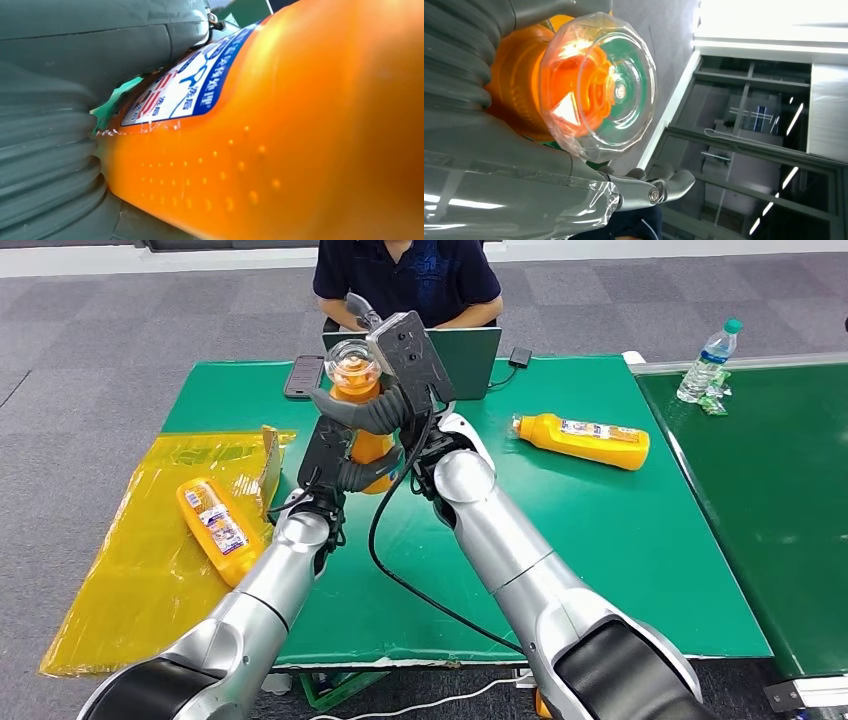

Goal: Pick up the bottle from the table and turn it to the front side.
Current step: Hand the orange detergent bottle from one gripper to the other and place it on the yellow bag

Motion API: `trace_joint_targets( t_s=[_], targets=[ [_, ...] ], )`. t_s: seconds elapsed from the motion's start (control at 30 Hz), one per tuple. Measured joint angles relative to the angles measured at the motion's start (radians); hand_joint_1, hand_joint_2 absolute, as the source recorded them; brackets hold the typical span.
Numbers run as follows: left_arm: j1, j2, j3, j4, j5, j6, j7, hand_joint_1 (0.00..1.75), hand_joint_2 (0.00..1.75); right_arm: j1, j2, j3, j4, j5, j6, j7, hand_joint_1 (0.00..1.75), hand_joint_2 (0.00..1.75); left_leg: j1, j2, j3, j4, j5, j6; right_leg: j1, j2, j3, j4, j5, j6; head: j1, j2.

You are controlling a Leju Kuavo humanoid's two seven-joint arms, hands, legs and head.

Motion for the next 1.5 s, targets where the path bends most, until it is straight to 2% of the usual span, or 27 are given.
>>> trace_joint_targets(
  t_s=[0.17,0.37,0.57,0.7,0.83,0.93,1.1,1.27,1.37,1.5],
  targets=[
    [-0.020,0.057,-0.017,0.016,-0.078,0.104,0.003,1.75,1.75,0.018,-0.039,-0.004,-0.004,0.061,-0.020,0.013,0.00,1.75,0.000,0.001,0.000,0.000,0.000,0.000,0.000,0.000,0.000,0.000,0.000,0.000,0.000,0.000],
    [-0.050,0.143,-0.032,0.028,-0.140,0.167,0.014,1.75,1.75,0.071,-0.101,-0.025,0.002,0.078,-0.011,-0.012,0.00,1.75,0.000,0.000,0.000,0.000,0.000,0.000,0.000,0.000,0.000,0.000,0.000,0.000,0.000,0.000],
    [-0.055,0.182,-0.043,0.031,-0.156,0.177,0.018,1.75,1.75,0.096,-0.125,-0.029,0.007,0.083,-0.009,-0.021,0.00,1.75,0.000,0.000,0.000,0.000,0.000,0.000,0.000,0.000,0.000,0.000,0.000,0.000,0.000,0.000],
    [-0.055,0.227,-0.064,0.032,-0.257,0.276,0.056,1.75,1.75,0.124,-0.140,-0.042,0.009,0.089,-0.006,-0.038,0.00,1.75,0.000,0.001,0.000,0.000,0.000,0.000,0.000,0.001,0.000,0.000,0.000,0.000,0.000,0.000],
    [-0.058,0.327,-0.095,0.026,-0.396,0.343,0.111,1.75,1.75,0.183,-0.172,-0.072,0.029,0.099,0.001,-0.084,0.00,1.75,0.001,0.004,0.000,0.000,0.000,0.000,0.000,0.003,-0.001,0.000,0.000,-0.001,0.000,0.000],
    [-0.076,0.421,-0.128,0.023,-0.561,0.361,0.196,1.75,1.75,0.236,-0.198,-0.107,0.057,0.092,0.007,-0.115,0.00,1.75,0.003,0.004,0.000,0.000,0.001,-0.001,0.001,0.003,-0.001,0.000,0.001,-0.001,0.000,0.000],
    [-0.119,0.573,-0.213,0.022,-0.832,0.288,0.354,1.75,1.75,0.320,-0.231,-0.165,0.102,0.087,0.033,-0.147,0.00,1.75,0.004,0.004,0.000,-0.001,0.001,-0.002,0.004,0.004,-0.001,0.000,0.001,-0.002,0.000,0.000],
    [-0.115,0.707,-0.247,0.022,-0.926,0.247,0.413,1.75,1.75,0.394,-0.254,-0.213,0.128,0.094,0.043,-0.152,0.00,1.75,0.004,0.007,0.000,-0.001,0.000,-0.003,0.003,0.007,-0.003,0.000,0.000,-0.002,0.000,0.000],
    [-0.100,0.759,-0.248,0.022,-0.938,0.247,0.416,1.75,1.75,0.427,-0.263,-0.232,0.134,0.099,0.048,-0.152,0.00,1.75,0.004,0.006,-0.001,-0.001,0.000,-0.003,0.003,0.005,-0.004,0.000,0.000,-0.002,0.000,0.000],
    [-0.085,0.788,-0.249,0.022,-0.955,0.242,0.423,1.75,1.75,0.442,-0.264,-0.246,0.135,0.106,0.052,-0.150,0.00,1.75,0.003,0.005,-0.002,-0.001,0.000,-0.003,0.003,0.004,-0.004,0.000,0.000,-0.002,0.000,0.000]
  ],
)
